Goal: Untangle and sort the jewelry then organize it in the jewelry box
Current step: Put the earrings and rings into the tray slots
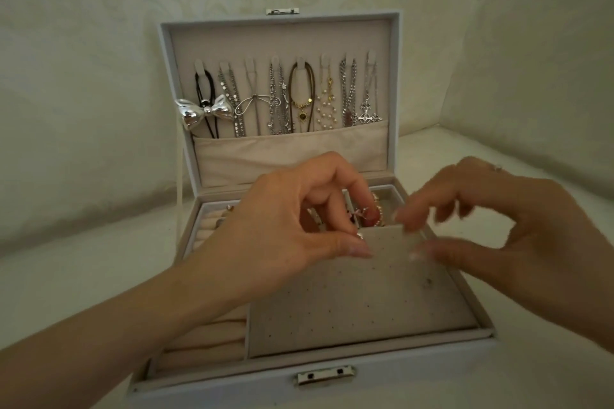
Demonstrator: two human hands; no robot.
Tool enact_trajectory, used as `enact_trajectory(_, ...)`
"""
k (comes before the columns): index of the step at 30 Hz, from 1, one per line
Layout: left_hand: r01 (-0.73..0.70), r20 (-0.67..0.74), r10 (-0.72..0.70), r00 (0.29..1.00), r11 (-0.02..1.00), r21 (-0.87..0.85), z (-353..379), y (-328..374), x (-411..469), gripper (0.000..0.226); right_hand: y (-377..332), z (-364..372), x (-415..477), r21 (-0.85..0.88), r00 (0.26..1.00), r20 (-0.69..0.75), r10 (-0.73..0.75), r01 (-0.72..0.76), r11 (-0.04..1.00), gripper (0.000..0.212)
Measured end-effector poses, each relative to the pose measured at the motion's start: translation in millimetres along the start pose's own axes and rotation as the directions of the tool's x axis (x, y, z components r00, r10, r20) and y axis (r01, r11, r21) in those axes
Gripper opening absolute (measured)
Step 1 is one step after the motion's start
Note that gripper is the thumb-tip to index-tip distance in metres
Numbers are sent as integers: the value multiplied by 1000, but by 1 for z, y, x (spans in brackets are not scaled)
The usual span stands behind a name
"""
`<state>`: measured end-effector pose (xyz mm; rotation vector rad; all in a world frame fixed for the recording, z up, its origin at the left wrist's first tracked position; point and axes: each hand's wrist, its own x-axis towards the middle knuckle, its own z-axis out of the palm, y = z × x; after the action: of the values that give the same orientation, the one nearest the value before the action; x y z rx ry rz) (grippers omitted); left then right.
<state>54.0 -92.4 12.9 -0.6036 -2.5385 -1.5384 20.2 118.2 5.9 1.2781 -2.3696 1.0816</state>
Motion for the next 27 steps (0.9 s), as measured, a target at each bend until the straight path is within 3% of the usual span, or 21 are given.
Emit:
enact_trajectory(2, -36, -2, 37, 999, 998, 56, -2, 1, -1, 23, 10, -9, -5, -50, 978, 175, 112, -105, 993, 30)
enact_trajectory(5, -44, -54, 49, 997, 995, 94, -6, -3, -1, 13, 19, -12, -11, -97, 945, 262, 195, -175, 980, 32)
enact_trajectory(10, -6, -136, 15, 991, 998, 66, -19, -13, 2, 14, 15, -5, -4, -106, 921, 289, 261, -241, 965, 33)
enact_trajectory(13, -29, -80, 39, 996, 993, 113, -20, -19, 3, 14, 14, -1, 2, -67, 921, 306, 239, -229, 971, 18)
enact_trajectory(17, -74, 38, 66, 997, 959, 275, -16, -28, 4, 8, 13, 2, 7, -21, 933, 299, 202, -205, 979, 22)
enact_trajectory(21, -93, 53, 80, 995, 940, 328, -18, -31, 4, 6, 10, 7, 10, 9, 938, 291, 188, -199, 980, 16)
enact_trajectory(27, -129, 8, 133, 991, 940, 315, -29, -33, 5, 11, 3, 1, 21, 263, 928, 257, 271, -337, 904, 12)
